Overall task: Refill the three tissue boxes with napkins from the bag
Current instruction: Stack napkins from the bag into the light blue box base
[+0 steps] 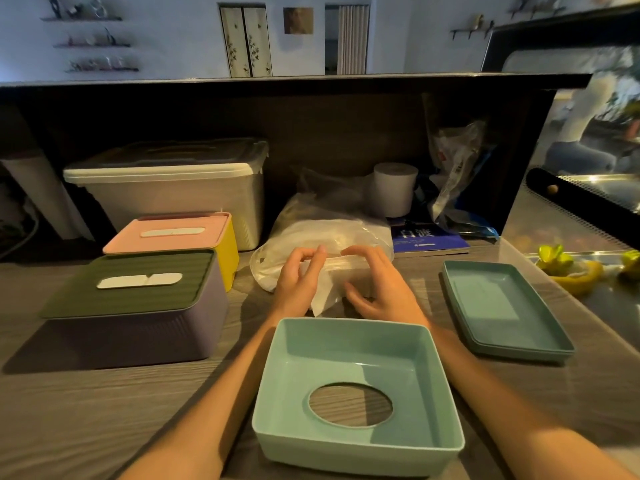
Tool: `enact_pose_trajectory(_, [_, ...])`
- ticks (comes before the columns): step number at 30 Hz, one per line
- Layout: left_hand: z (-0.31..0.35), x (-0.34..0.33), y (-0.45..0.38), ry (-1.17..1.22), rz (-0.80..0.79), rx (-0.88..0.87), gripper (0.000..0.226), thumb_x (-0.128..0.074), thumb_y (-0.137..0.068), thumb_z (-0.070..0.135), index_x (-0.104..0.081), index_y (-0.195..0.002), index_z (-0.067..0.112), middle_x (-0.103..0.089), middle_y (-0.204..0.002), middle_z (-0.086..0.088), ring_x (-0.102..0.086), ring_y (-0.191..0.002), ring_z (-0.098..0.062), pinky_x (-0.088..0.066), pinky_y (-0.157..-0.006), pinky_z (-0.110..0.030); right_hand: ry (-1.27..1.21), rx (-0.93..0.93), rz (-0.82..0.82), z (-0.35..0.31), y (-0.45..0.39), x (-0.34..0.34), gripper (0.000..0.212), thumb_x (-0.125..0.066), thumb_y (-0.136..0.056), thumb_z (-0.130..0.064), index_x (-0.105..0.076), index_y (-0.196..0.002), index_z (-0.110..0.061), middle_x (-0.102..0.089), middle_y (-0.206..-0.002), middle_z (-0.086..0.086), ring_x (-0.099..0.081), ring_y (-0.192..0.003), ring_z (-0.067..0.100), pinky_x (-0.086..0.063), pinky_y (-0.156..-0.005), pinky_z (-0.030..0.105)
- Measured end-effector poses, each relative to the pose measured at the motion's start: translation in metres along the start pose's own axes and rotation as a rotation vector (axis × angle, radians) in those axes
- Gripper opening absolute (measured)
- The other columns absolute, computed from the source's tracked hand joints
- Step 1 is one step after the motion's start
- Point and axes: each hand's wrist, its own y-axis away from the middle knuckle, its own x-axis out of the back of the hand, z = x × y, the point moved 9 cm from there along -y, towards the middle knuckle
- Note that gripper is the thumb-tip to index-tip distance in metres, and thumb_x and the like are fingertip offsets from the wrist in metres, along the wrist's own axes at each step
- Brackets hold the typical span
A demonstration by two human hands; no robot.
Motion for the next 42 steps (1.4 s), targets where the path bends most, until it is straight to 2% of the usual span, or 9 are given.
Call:
enact_pose_trajectory(7, [0.012,-0.002,0.0,0.004,0.059,-0.117,0.021,-0.057,-0.102,0.036,-0.061,-0.103,0.016,-0.066,-0.102,0.001,-0.06,-0.099,-0.016,-0.047,-0.088,-0.03,-0.388,-0.044,-0.088,-0.009,-0.003,-0.008,0.073,-0.053,-0.085,-0.004,-0.038,-0.15,-0.033,-0.045,-0.15,-0.008,-0.053,-0.119,0.004,-0.043,-0.107,0.035])
enact_pose_trajectory(11, [0.011,0.0,-0.001,-0.002,0.076,-0.128,0.009,-0.06,-0.1,0.024,-0.062,-0.101,0.014,-0.063,-0.098,0.005,-0.057,-0.095,-0.01,-0.044,-0.079,-0.016,-0.16,-0.02,-0.077,-0.003,0.0,-0.005,0.072,-0.063,-0.088,-0.009,-0.041,-0.15,-0.039,-0.046,-0.143,-0.006,-0.055,-0.112,0.006,-0.046,-0.096,0.017])
enact_pose_trajectory(15, [0.01,0.004,0.0,0.037,0.077,-0.071,0.01,-0.062,-0.099,0.026,-0.062,-0.1,0.016,-0.064,-0.098,0.003,-0.059,-0.096,-0.017,-0.047,-0.082,-0.027,-0.046,-0.012,-0.059,0.003,-0.002,-0.007,0.06,-0.069,-0.088,-0.01,-0.051,-0.143,-0.027,-0.049,-0.135,0.0,-0.054,-0.115,0.009,-0.042,-0.092,0.009])
enact_pose_trajectory(18, [0.011,0.001,-0.001,-0.066,-0.075,-0.071,0.027,-0.073,-0.089,0.04,-0.061,-0.103,0.019,-0.065,-0.099,0.005,-0.062,-0.095,-0.015,-0.05,-0.078,-0.025,-0.124,-0.056,-0.074,0.008,-0.001,-0.005,0.055,-0.064,-0.087,-0.013,-0.05,-0.139,-0.025,-0.054,-0.135,-0.002,-0.056,-0.112,0.003,-0.044,-0.093,0.017])
enact_pose_trajectory(23, [0.027,0.012,-0.005,-0.257,-0.138,-0.305,0.035,-0.088,-0.076,0.014,-0.064,-0.101,0.019,-0.066,-0.096,0.009,-0.063,-0.086,-0.002,-0.049,-0.072,-0.014,-0.184,-0.024,0.001,0.004,-0.003,0.008,0.037,-0.06,-0.098,-0.004,-0.056,-0.127,-0.026,-0.064,-0.119,-0.015,-0.063,-0.108,0.001,-0.049,-0.089,0.015])
enact_pose_trajectory(27, [0.023,0.008,-0.002,-0.23,-0.158,-0.279,0.024,-0.079,-0.086,0.024,-0.063,-0.104,0.02,-0.066,-0.101,0.009,-0.061,-0.092,0.002,-0.047,-0.075,-0.011,-0.212,-0.027,-0.049,0.002,0.0,0.0,0.056,-0.061,-0.089,-0.003,-0.05,-0.139,-0.026,-0.06,-0.133,-0.006,-0.058,-0.122,0.008,-0.048,-0.1,0.022])
enact_pose_trajectory(32, [0.015,0.007,-0.004,-0.188,-0.033,-0.177,0.019,-0.057,-0.101,0.034,-0.062,-0.108,0.016,-0.063,-0.102,0.011,-0.057,-0.095,0.003,-0.042,-0.076,-0.006,-0.176,-0.017,-0.06,0.001,-0.003,-0.008,0.068,-0.061,-0.087,0.001,-0.045,-0.146,-0.026,-0.052,-0.141,-0.003,-0.048,-0.129,0.004,-0.036,-0.104,0.009])
enact_pose_trajectory(36, [0.015,0.004,-0.005,-0.231,-0.115,-0.16,0.02,-0.064,-0.096,0.041,-0.061,-0.103,0.022,-0.064,-0.097,0.014,-0.059,-0.091,0.0,-0.043,-0.073,-0.007,-0.147,-0.052,-0.042,0.013,-0.005,-0.004,0.059,-0.067,-0.095,-0.008,-0.046,-0.146,-0.031,-0.068,-0.117,0.001,-0.065,-0.09,0.009,-0.051,-0.084,0.019])
enact_pose_trajectory(42, [0.044,0.01,-0.001,-0.398,-0.211,-0.315,0.031,-0.087,-0.078,0.034,-0.062,-0.086,0.016,-0.063,-0.082,0.001,-0.055,-0.073,-0.004,-0.042,-0.064,-0.017,-0.417,-0.118,0.048,0.006,-0.019,0.033,0.036,-0.077,-0.09,-0.014,-0.064,-0.124,-0.018,-0.075,-0.108,-0.003,-0.072,-0.102,0.016,-0.059,-0.09,0.031])
